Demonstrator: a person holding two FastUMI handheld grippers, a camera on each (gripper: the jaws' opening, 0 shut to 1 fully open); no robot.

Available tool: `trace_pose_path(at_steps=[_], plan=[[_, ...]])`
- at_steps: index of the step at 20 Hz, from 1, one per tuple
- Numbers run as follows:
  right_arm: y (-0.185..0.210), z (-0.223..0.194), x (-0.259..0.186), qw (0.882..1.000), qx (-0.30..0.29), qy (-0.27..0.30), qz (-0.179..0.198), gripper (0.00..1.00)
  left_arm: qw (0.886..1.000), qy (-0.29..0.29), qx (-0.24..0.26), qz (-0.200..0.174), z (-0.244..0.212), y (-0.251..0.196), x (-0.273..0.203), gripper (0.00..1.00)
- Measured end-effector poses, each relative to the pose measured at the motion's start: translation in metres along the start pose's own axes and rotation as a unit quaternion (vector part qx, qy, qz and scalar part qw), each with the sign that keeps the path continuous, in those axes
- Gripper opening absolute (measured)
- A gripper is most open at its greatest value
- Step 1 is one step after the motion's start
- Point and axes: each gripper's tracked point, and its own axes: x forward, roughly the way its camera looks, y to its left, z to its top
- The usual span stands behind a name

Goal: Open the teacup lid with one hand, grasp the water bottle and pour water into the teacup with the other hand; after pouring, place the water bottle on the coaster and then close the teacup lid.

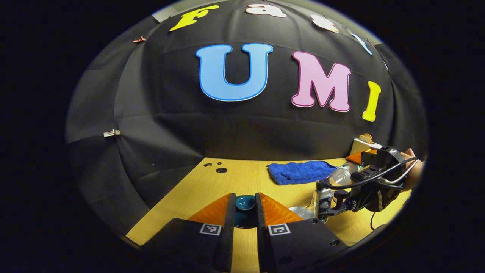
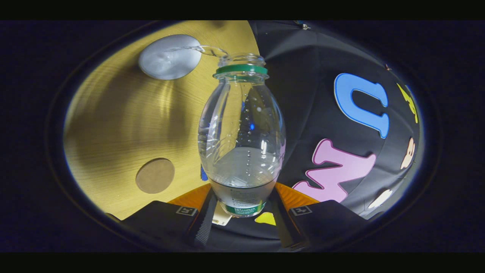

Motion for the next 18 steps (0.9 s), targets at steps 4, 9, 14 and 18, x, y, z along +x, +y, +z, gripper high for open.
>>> trace_pose_path(at_steps=[4, 9, 14, 18], plan=[[-0.006, 0.000, 0.003, 1.000, -0.010, -0.004, -0.014, 0.73, 1.000, 0.001, -0.002, -0.002, 0.000, -0.001, 0.000, 0.30], [-0.020, 0.002, 0.007, 0.998, -0.035, -0.015, -0.039, 0.73, 1.000, 0.000, -0.001, -0.002, -0.001, 0.001, 0.001, 0.27], [-0.035, 0.006, 0.009, 0.994, -0.070, -0.035, -0.078, 0.76, 1.000, 0.001, -0.002, -0.004, -0.002, 0.003, 0.002, 0.30], [-0.044, 0.008, 0.012, 0.990, -0.087, -0.043, -0.098, 0.73, 1.000, -0.001, 0.000, -0.004, -0.002, 0.005, 0.001, 0.30]])
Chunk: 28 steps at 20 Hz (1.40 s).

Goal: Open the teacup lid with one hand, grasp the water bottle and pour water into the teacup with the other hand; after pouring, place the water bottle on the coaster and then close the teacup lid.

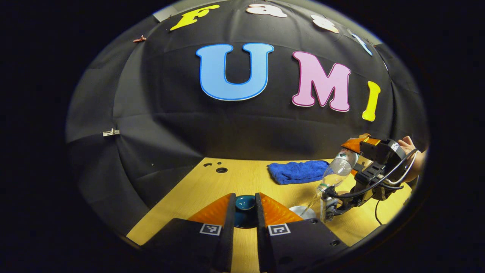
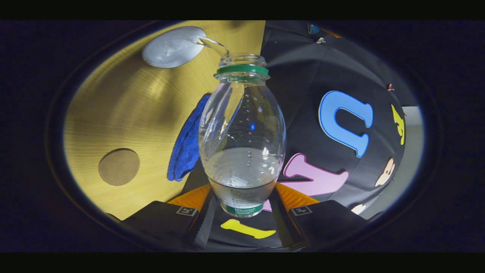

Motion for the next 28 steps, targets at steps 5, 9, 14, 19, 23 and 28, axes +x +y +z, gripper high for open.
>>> trace_pose_path(at_steps=[5, 9, 14, 19, 23, 28], plan=[[-0.010, 0.000, 0.002, 1.000, -0.021, -0.004, -0.018, 0.73, 1.000, 0.000, -0.003, -0.002, -0.001, 0.001, -0.001, 0.30], [-0.020, 0.005, 0.003, 0.998, -0.043, -0.014, -0.046, 0.73, 1.000, 0.001, -0.006, -0.003, -0.002, 0.003, -0.001, 0.30], [-0.040, 0.016, 0.001, 0.991, -0.082, -0.042, -0.101, 0.73, 1.000, -0.002, -0.007, -0.006, 0.000, 0.001, -0.004, 0.30], [-0.055, 0.013, 0.000, 0.989, -0.081, -0.044, -0.119, 0.73, 1.000, -0.003, -0.007, -0.008, 0.000, 0.000, -0.007, 0.30], [-0.058, 0.011, -0.001, 0.990, -0.066, -0.041, -0.115, 0.73, 1.000, -0.003, -0.007, -0.011, 0.000, -0.005, -0.007, 0.27], [-0.008, 0.014, -0.003, 0.998, 0.042, -0.034, -0.016, 0.73, 1.000, 0.002, -0.005, -0.009, -0.001, -0.007, -0.008, 0.27]])
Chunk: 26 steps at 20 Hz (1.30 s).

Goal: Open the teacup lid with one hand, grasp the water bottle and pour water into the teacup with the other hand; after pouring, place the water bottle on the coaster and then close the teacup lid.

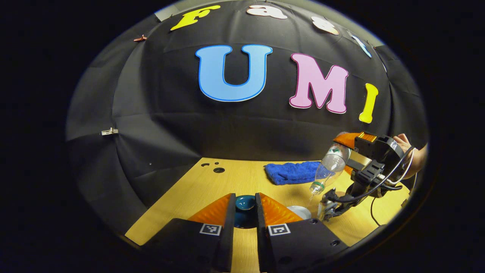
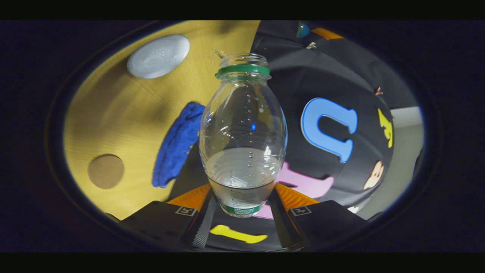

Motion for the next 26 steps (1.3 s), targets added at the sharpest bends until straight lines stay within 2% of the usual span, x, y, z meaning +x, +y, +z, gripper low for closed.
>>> trace_pose_path(at_steps=[3, 4, 5, 6, 8, 9, 10, 13, 14, 15, 16, 18, 19, 20, 21, 22, 23, 24, 26], plan=[[0.032, 0.002, -0.010, 0.993, 0.087, 0.018, 0.073, 0.73, 1.000, 0.002, 0.005, 0.001, 0.000, 0.000, 0.000, 0.27], [0.041, 0.001, -0.015, 0.988, 0.120, 0.025, 0.092, 0.74, 1.000, 0.003, 0.006, 0.001, 0.000, 0.000, 0.001, 0.30], [0.047, 0.004, -0.017, 0.982, 0.154, 0.031, 0.108, 0.73, 1.000, 0.005, 0.007, 0.000, 0.000, -0.001, 0.002, 0.27], [0.051, 0.009, -0.016, 0.974, 0.188, 0.037, 0.123, 0.73, 1.000, 0.006, 0.007, 0.000, 0.001, -0.003, 0.002, 0.30], [0.061, 0.013, -0.020, 0.956, 0.252, 0.045, 0.143, 0.74, 1.000, 0.008, 0.009, -0.002, 0.000, -0.005, 0.004, 0.30], [0.063, 0.015, -0.024, 0.944, 0.287, 0.046, 0.155, 0.74, 1.000, 0.009, 0.009, -0.003, 0.000, -0.007, 0.005, 0.30], [0.065, 0.018, -0.022, 0.930, 0.323, 0.048, 0.167, 0.74, 1.000, 0.010, 0.011, -0.004, 0.001, -0.008, 0.005, 0.27], [0.066, 0.024, -0.026, 0.879, 0.434, 0.052, 0.192, 0.74, 1.000, 0.012, 0.014, -0.010, 0.002, -0.016, 0.008, 0.27], [0.068, 0.025, -0.029, 0.855, 0.476, 0.048, 0.201, 0.74, 1.000, 0.012, 0.014, -0.011, 0.003, -0.018, 0.009, 0.30], [0.068, 0.027, -0.032, 0.829, 0.517, 0.046, 0.208, 0.74, 1.000, 0.013, 0.015, -0.014, 0.004, -0.022, 0.010, 0.27], [0.066, 0.030, -0.034, 0.801, 0.557, 0.043, 0.217, 0.74, 1.000, 0.013, 0.015, -0.016, 0.005, -0.025, 0.011, 0.30], [0.065, 0.035, -0.038, 0.745, 0.626, 0.041, 0.227, 0.74, 1.000, 0.015, 0.016, -0.022, 0.007, -0.031, 0.012, 0.28], [0.065, 0.036, -0.039, 0.719, 0.655, 0.042, 0.229, 0.75, 0.999, 0.016, 0.016, -0.025, 0.006, -0.034, 0.012, 0.27], [0.065, 0.037, -0.042, 0.693, 0.681, 0.043, 0.231, 0.74, 0.999, 0.018, 0.017, -0.027, 0.006, -0.036, 0.013, 0.30], [0.065, 0.039, -0.041, 0.670, 0.704, 0.045, 0.232, 0.74, 0.999, 0.020, 0.017, -0.029, 0.005, -0.039, 0.014, 0.27], [0.064, 0.040, -0.039, 0.647, 0.723, 0.046, 0.236, 0.74, 0.999, 0.022, 0.017, -0.030, 0.005, -0.041, 0.016, 0.30], [0.064, 0.042, -0.038, 0.628, 0.739, 0.047, 0.239, 0.74, 0.999, 0.023, 0.017, -0.031, 0.005, -0.043, 0.017, 0.30], [0.069, 0.041, -0.038, 0.614, 0.751, 0.053, 0.240, 0.75, 0.999, 0.024, 0.019, -0.031, 0.005, -0.044, 0.018, 0.30], [0.079, 0.041, -0.037, 0.594, 0.765, 0.068, 0.239, 0.75, 0.999, 0.025, 0.022, -0.033, 0.006, -0.049, 0.021, 0.30]])
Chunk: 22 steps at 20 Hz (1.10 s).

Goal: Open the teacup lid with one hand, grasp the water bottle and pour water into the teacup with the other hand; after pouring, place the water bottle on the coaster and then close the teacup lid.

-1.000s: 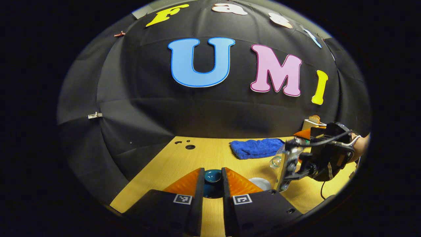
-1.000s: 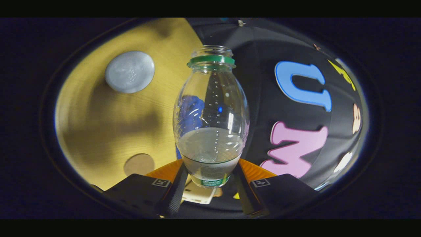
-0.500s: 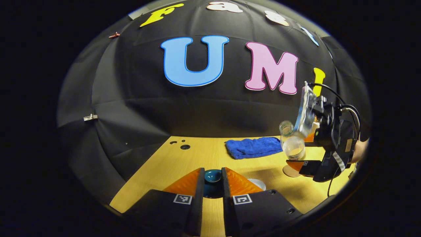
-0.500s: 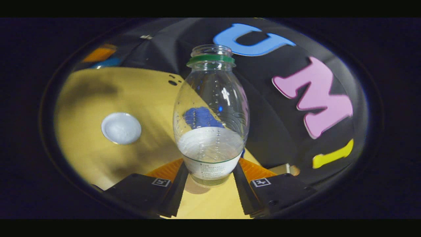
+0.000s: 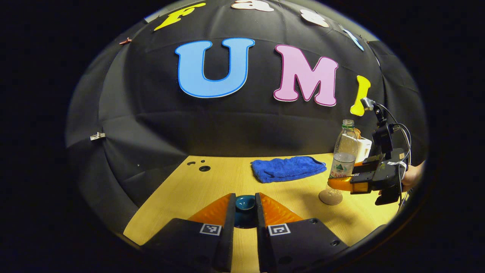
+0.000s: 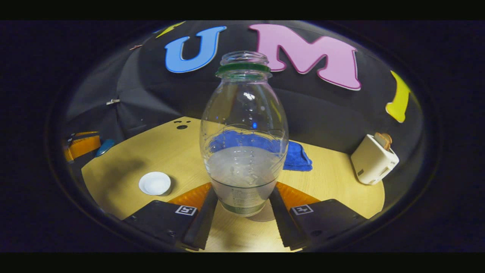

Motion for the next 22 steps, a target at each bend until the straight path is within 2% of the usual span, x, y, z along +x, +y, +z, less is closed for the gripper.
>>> trace_pose_path(at_steps=[1, 2, 5, 6, 7, 11, 12, 13, 16, 17, 19, 22], plan=[[0.000, -0.003, 0.002, 1.000, 0.012, 0.004, -0.003, 0.75, 1.000, 0.001, 0.001, -0.001, 0.000, -0.001, 0.002, 0.27], [-0.002, -0.006, 0.001, 1.000, 0.021, 0.008, -0.008, 0.75, 1.000, 0.002, 0.003, -0.002, 0.000, -0.003, 0.002, 0.30], [-0.005, -0.012, 0.003, 0.999, 0.045, 0.013, -0.021, 0.75, 1.000, 0.008, 0.007, -0.008, -0.002, -0.010, 0.007, 0.30], [-0.009, -0.013, 0.004, 0.998, 0.050, 0.013, -0.024, 0.72, 1.000, 0.010, 0.008, -0.010, -0.002, -0.011, 0.008, 0.30], [-0.014, -0.014, 0.007, 0.998, 0.054, 0.012, -0.027, 0.75, 1.000, 0.012, 0.010, -0.013, -0.003, -0.014, 0.009, 0.30], [-0.033, -0.027, 0.021, 0.997, 0.064, 0.017, -0.044, 0.75, 1.000, 0.018, 0.013, -0.022, -0.004, -0.022, 0.015, 0.30], [-0.034, -0.030, 0.024, 0.997, 0.066, 0.019, -0.045, 0.75, 0.999, 0.018, 0.014, -0.023, -0.003, -0.023, 0.017, 0.27], [-0.035, -0.031, 0.027, 0.996, 0.068, 0.020, -0.046, 0.75, 0.999, 0.019, 0.014, -0.025, -0.003, -0.025, 0.019, 0.30], [-0.037, -0.036, 0.033, 0.996, 0.072, 0.021, -0.046, 0.75, 0.999, 0.022, 0.015, -0.028, -0.004, -0.028, 0.022, 0.30], [-0.036, -0.037, 0.034, 0.996, 0.073, 0.022, -0.046, 0.75, 0.999, 0.023, 0.016, -0.029, -0.003, -0.030, 0.024, 0.27], [-0.035, -0.040, 0.035, 0.996, 0.072, 0.023, -0.045, 0.75, 0.999, 0.024, 0.017, -0.031, -0.004, -0.031, 0.025, 0.30], [-0.034, -0.043, 0.034, 0.997, 0.066, 0.020, -0.044, 0.75, 0.999, 0.026, 0.016, -0.034, -0.004, -0.034, 0.028, 0.30]])
